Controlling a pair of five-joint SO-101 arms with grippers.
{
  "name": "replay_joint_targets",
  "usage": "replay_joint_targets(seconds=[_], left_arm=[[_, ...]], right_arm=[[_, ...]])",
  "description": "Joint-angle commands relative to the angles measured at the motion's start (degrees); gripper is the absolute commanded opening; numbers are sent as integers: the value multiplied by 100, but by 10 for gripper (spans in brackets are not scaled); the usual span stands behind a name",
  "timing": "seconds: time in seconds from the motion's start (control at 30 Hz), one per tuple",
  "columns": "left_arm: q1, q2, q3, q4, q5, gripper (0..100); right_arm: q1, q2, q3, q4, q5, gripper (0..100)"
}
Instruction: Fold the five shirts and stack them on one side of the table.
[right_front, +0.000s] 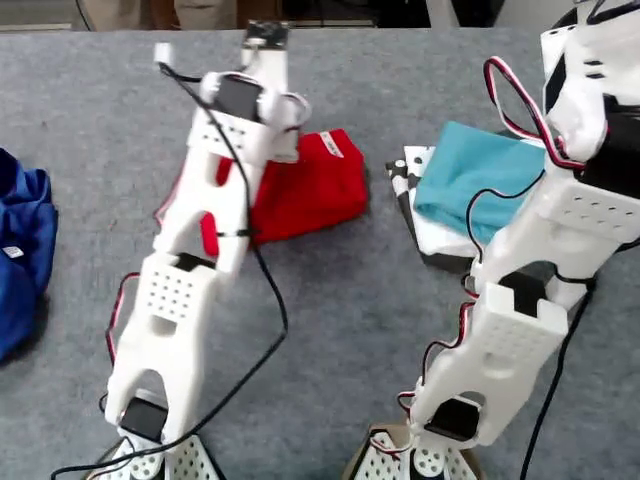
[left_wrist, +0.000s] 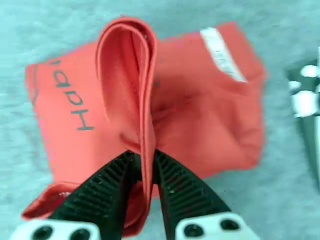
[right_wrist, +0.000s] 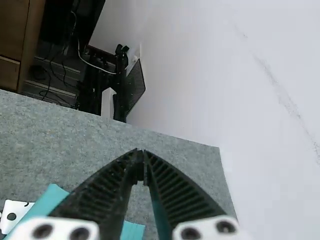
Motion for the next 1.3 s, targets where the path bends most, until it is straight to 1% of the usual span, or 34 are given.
replay_joint_targets(seconds=[0.0,0.07,0.13,0.2,0.4,0.53,0.57,0.7,0.77,1.0,1.1,1.17,1.27], left_arm=[[281,-277,-149,-519,782,21],[422,-57,-158,-879,1292,21],[536,198,-202,-1196,1565,20],[642,435,-176,-1468,1618,20],[985,716,-211,-1530,1644,20],[897,787,-149,-1978,2031,29],[835,831,-167,-2048,2119,46],[484,866,-211,-2084,2743,167],[352,866,-211,-2066,2989,202],[308,848,-316,-1679,3007,210],[-105,673,-1029,-1310,2884,209],[-484,593,-1398,-976,2831,192],[-1152,585,-1635,-334,2532,84]], right_arm=[[57,-259,-145,-123,-62,2],[48,-259,-145,-123,-70,2],[57,-259,-145,-114,-70,2],[57,-259,-145,-114,-70,2],[57,-251,-145,-114,-70,2],[57,-251,-136,-114,-70,2],[57,-251,-136,-105,-53,2],[31,-242,-136,-97,-35,2],[22,-242,-136,-79,-35,2],[-57,-242,-136,-70,-62,2],[-382,-215,-84,0,-70,2],[-901,-101,119,114,-35,2],[-1974,338,936,185,-26,2]])
